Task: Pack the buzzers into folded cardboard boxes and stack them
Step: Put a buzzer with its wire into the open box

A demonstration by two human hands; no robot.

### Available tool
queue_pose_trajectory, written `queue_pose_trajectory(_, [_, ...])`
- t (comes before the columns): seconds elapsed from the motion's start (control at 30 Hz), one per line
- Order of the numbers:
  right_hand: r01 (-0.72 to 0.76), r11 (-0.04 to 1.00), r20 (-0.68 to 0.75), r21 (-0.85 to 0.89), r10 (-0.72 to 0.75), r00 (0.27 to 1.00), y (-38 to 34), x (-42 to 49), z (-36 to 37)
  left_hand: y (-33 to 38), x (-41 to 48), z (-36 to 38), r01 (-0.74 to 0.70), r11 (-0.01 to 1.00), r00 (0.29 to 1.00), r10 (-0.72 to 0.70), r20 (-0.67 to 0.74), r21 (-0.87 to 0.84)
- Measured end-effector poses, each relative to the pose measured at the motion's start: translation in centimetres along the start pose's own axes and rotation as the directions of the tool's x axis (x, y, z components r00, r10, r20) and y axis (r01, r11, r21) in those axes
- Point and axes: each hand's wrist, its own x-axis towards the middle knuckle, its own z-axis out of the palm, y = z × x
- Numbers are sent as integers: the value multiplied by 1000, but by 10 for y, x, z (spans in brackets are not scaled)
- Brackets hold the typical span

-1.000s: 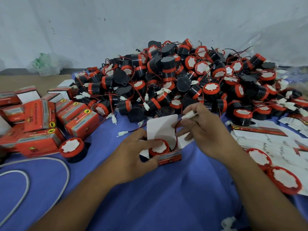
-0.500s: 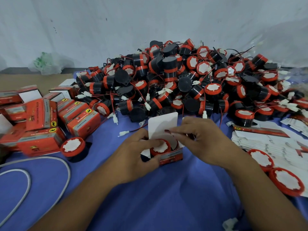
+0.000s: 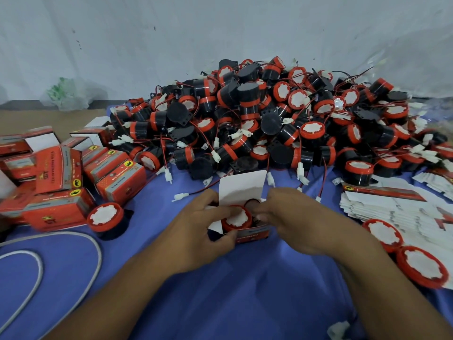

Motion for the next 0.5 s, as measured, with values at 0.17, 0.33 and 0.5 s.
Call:
queue_pose_trajectory(0.17, [-151,880,-161,450,246,956,7,2,0,1,0,0,-9,1000,1000,9,-9,16])
queue_pose_trajectory(0.33, [-121,923,-176,366,196,965,-1,7,8,5,0,-1,-17,999,1000,18,-5,31])
queue_pose_trajectory(0.5, [-253,948,-230,196,295,927,0,13,22,8,1,-2,-31,999,1000,31,-1,12])
